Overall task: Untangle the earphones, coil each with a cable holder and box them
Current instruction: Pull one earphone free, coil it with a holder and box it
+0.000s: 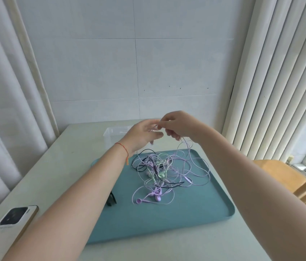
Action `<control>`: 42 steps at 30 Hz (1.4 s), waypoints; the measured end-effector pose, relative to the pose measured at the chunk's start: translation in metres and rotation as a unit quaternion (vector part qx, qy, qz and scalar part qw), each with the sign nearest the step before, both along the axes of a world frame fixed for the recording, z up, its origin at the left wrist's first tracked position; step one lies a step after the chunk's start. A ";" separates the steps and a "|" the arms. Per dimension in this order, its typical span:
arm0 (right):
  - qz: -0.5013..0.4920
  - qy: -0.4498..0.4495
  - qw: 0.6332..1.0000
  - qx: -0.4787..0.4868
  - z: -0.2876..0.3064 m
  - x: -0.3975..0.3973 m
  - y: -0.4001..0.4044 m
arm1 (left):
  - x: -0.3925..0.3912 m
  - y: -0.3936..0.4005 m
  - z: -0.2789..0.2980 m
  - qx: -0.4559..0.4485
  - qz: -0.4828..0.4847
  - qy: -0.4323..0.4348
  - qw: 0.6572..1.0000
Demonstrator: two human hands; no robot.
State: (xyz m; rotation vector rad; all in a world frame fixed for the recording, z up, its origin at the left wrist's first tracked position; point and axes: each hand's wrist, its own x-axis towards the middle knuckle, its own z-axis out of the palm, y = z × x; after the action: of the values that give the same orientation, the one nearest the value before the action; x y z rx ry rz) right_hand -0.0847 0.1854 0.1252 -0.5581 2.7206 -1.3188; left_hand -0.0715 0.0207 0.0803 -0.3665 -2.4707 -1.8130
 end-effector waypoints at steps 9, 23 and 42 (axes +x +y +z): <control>-0.167 0.125 0.946 -0.248 0.003 -0.016 0.012 | -0.004 -0.006 -0.027 -0.049 0.081 -0.029 0.995; -0.112 -0.002 0.986 -0.122 -0.041 -0.024 0.018 | -0.017 0.008 0.005 0.128 0.080 0.014 0.988; -0.194 0.104 0.973 0.071 -0.048 -0.024 -0.008 | -0.014 -0.023 -0.006 0.021 0.143 0.007 0.989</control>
State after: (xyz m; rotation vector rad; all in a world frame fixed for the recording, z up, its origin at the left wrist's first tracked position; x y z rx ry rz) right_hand -0.1086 0.1779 0.0772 -0.1618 3.1884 -1.1742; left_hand -0.0854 -0.0021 0.0743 -0.0185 -2.3274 -1.7347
